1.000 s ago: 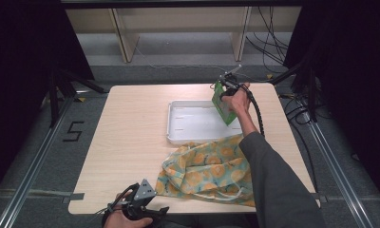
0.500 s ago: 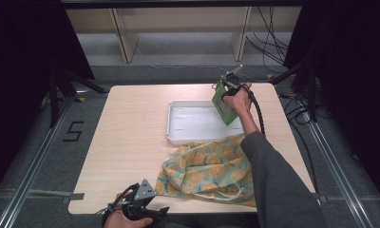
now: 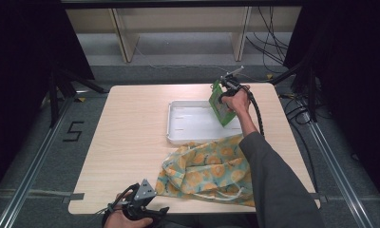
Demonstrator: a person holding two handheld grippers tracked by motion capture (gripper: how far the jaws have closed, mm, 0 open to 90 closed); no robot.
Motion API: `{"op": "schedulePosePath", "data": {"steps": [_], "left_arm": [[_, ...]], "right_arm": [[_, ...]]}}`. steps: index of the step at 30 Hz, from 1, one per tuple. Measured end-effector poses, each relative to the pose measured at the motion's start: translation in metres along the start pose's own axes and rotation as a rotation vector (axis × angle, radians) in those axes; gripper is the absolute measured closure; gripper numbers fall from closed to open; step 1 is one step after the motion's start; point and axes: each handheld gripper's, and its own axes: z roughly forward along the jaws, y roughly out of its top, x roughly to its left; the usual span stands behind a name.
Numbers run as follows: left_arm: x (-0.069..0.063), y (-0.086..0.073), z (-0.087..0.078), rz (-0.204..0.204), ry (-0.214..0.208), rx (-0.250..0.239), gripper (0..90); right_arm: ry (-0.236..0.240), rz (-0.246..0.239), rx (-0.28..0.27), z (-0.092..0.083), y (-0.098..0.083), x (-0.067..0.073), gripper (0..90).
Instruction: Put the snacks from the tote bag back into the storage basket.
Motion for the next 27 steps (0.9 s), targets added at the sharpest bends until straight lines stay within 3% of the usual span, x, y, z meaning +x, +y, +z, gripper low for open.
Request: {"op": "schedulePosePath", "data": {"steps": [3,4,6,15,27], "left_arm": [[0.0001,-0.0001,-0.0001,0.000,0.000,0.000,33.3],[0.0002,0.0000,-0.0002,0.000,-0.001,0.001,33.3],[-0.0009,-0.0003,0.0005,-0.017,-0.004,0.000,33.3],[-0.0004,-0.0002,0.0002,-0.006,-0.001,0.001,33.3],[-0.0008,-0.0007,0.0003,-0.017,-0.005,0.003,33.3]], "right_arm": [[-0.002,-0.012,-0.010,0.0010,-0.0005,-0.0011,73.4],[0.000,0.039,0.019,-0.0011,0.0007,0.0019,71.0],[-0.025,0.035,0.018,-0.0010,0.0007,0.0013,69.1],[-0.062,0.031,0.029,-0.0006,0.0005,-0.0006,66.6],[-0.075,0.035,0.034,0.0007,-0.0008,-0.0042,63.6]]}}
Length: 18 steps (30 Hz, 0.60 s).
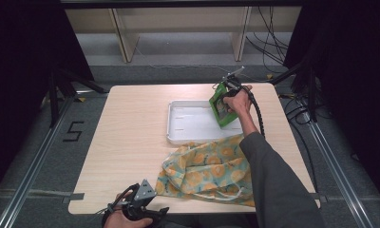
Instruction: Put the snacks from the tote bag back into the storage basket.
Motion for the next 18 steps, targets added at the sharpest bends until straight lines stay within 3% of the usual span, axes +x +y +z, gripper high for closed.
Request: {"op": "schedulePosePath", "data": {"steps": [1,4,5,6,8,10,11,12,13,14,15,18], "left_arm": [[0.001,0.000,0.000,0.020,0.004,0.000,33.3],[0.000,0.000,0.000,0.000,0.001,-0.001,33.3],[0.000,0.000,0.000,0.001,0.000,0.000,33.3],[0.001,0.000,0.000,0.017,0.003,0.001,33.3],[0.000,0.000,0.000,-0.001,0.000,0.000,33.3],[0.001,0.000,0.000,0.018,0.003,0.001,33.3],[0.000,0.000,0.000,-0.003,-0.001,0.000,33.3],[0.000,0.000,0.000,-0.001,-0.002,0.000,33.4],[0.000,0.000,0.000,-0.001,-0.002,-0.001,33.4],[0.000,0.000,0.000,-0.003,-0.002,-0.001,33.3],[0.001,0.000,-0.001,0.018,0.002,0.000,33.4],[0.001,0.000,-0.001,0.017,0.003,0.000,33.4]], "right_arm": [[-0.005,0.003,0.003,0.001,0.000,0.000,63.2],[-0.020,-0.019,-0.004,0.001,-0.001,-0.003,61.2],[-0.031,-0.046,-0.016,0.003,0.000,-0.006,60.9],[-0.030,0.006,0.008,0.001,-0.001,-0.003,60.7],[-0.045,-0.001,0.010,0.001,-0.001,-0.004,60.4],[-0.042,-0.014,0.013,0.001,-0.001,-0.007,60.6],[-0.046,0.004,0.012,0.000,-0.001,-0.007,60.1],[-0.056,-0.006,0.011,-0.001,-0.001,-0.008,60.6],[-0.058,0.017,0.011,-0.001,-0.001,-0.007,60.6],[-0.040,0.004,0.015,-0.002,-0.001,-0.010,60.5],[-0.066,-0.002,0.002,-0.002,0.000,-0.013,60.5],[-0.053,-0.020,0.000,-0.005,0.000,-0.017,60.3]]}}
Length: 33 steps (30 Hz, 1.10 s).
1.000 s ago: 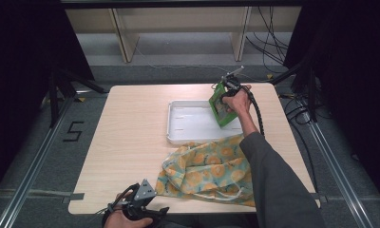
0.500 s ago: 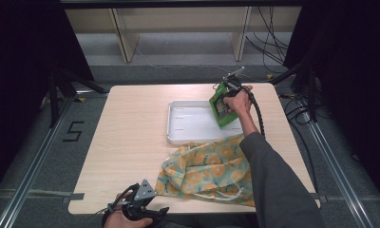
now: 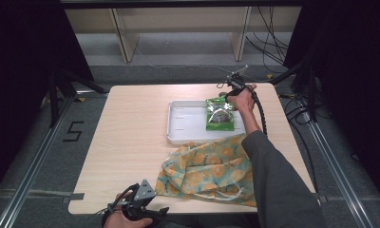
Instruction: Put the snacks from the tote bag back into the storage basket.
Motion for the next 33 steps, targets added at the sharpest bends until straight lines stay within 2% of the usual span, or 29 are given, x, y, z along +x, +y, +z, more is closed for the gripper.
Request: {"op": "schedulePosePath", "data": {"steps": [1,2,3,6,8,9,12,13,14,16,17,18,19,20,22,23,24,25,26,27,28,29,31,32,33], "left_arm": [[0.000,0.000,0.000,-0.001,0.001,0.000,33.4],[0.000,0.000,0.000,-0.010,0.002,0.000,33.3],[0.000,0.000,0.000,-0.008,0.003,0.000,33.4],[0.000,0.000,0.000,-0.004,0.005,-0.002,33.3],[0.000,0.000,0.000,-0.013,0.004,-0.004,33.3],[0.001,0.000,0.000,-0.023,0.011,-0.003,33.2],[0.002,0.000,-0.001,-0.008,0.016,-0.007,33.0],[0.002,0.000,-0.002,-0.010,0.019,-0.006,33.0],[0.001,0.000,-0.001,-0.034,0.009,-0.011,32.9],[0.004,0.000,-0.003,-0.013,0.023,-0.009,32.4],[0.004,0.000,-0.003,-0.014,0.026,-0.011,32.4],[0.003,0.000,-0.003,-0.021,0.018,-0.013,32.3],[0.003,0.000,-0.003,-0.039,0.020,-0.018,32.2],[0.003,0.000,-0.004,-0.032,0.023,-0.018,32.2],[0.004,0.000,-0.004,-0.021,0.028,-0.017,31.5],[0.004,0.000,-0.003,-0.020,0.029,-0.017,31.1],[0.004,0.000,-0.003,-0.021,0.029,-0.018,31.0],[0.004,0.000,-0.003,-0.025,0.029,-0.019,30.9],[0.005,0.000,-0.004,-0.021,0.037,-0.020,30.7],[0.004,0.000,-0.003,-0.050,0.028,-0.024,30.6],[0.004,0.000,-0.003,-0.050,0.028,-0.024,30.5],[0.006,0.001,-0.004,-0.018,0.042,-0.011,30.5],[0.006,0.000,-0.004,-0.020,0.043,-0.010,30.4],[0.006,0.000,-0.004,-0.020,0.044,-0.011,30.3],[0.005,0.000,-0.004,-0.029,0.037,-0.016,30.3]], "right_arm": [[-0.010,0.010,0.003,-0.002,0.000,0.001,60.3],[-0.010,-0.004,-0.001,-0.002,0.000,-0.001,60.2],[-0.011,0.020,-0.002,-0.004,0.000,0.000,59.9],[-0.002,0.025,-0.006,-0.008,0.000,0.000,59.5],[-0.009,0.016,-0.015,-0.010,0.000,0.000,59.0],[0.000,-0.009,-0.036,-0.010,0.000,-0.002,58.5],[0.018,0.002,-0.041,-0.016,-0.002,-0.001,56.6],[0.026,-0.012,-0.054,-0.017,-0.002,-0.002,56.4],[0.024,-0.013,-0.054,-0.019,-0.003,-0.001,56.1],[0.046,-0.011,-0.054,-0.023,-0.005,-0.002,55.9],[0.040,-0.030,-0.067,-0.025,-0.006,-0.004,55.5],[0.039,-0.019,-0.063,-0.026,-0.007,-0.003,55.3],[0.058,-0.037,-0.082,-0.031,-0.011,-0.006,55.1],[0.058,-0.037,-0.082,-0.031,-0.011,-0.006,55.1],[0.062,-0.034,-0.087,-0.034,-0.014,-0.008,54.9],[0.065,0.000,-0.074,-0.036,-0.016,-0.006,54.8],[0.063,-0.046,-0.086,-0.038,-0.018,-0.012,54.6],[0.056,-0.019,-0.084,-0.039,-0.019,-0.011,54.2],[0.075,-0.030,-0.098,-0.041,-0.020,-0.014,54.0],[0.076,-0.046,-0.100,-0.045,-0.024,-0.016,53.9],[0.076,-0.046,-0.100,-0.045,-0.024,-0.016,53.9],[0.072,-0.080,-0.104,-0.048,-0.028,-0.018,53.6],[0.073,-0.081,-0.100,-0.051,-0.029,-0.019,53.6],[0.080,-0.064,-0.096,-0.053,-0.032,-0.017,53.3],[0.076,-0.095,-0.104,-0.056,-0.035,-0.020,53.1]]}}
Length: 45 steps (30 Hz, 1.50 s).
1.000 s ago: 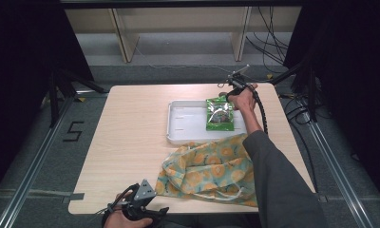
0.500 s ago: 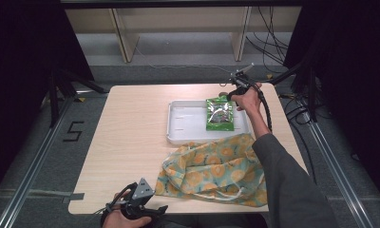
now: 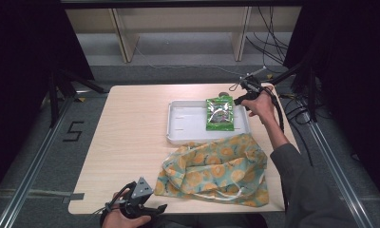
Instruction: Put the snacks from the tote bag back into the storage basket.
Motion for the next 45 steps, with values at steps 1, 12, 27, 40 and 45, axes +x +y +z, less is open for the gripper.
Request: {"op": "schedulePosePath", "data": {"steps": [1,12,27,40,45], "left_arm": [[0.000,0.000,0.000,0.000,0.002,0.001,30.3],[0.000,0.000,0.000,-0.024,0.002,-0.005,29.9],[0.003,0.000,-0.001,-0.018,0.017,-0.010,29.4],[0.005,0.001,-0.003,-0.009,0.024,-0.010,29.1],[0.006,0.001,-0.003,-0.015,0.025,-0.013,29.1]], "right_arm": [[0.000,0.000,0.000,0.000,0.000,0.000,53.1],[0.010,-0.029,-0.019,-0.024,-0.018,-0.003,48.2],[0.030,-0.024,-0.048,-0.043,-0.055,-0.011,44.9],[0.069,-0.023,-0.064,-0.061,-0.088,-0.016,42.1],[0.096,-0.004,-0.071,-0.070,-0.102,-0.016,41.0]]}}
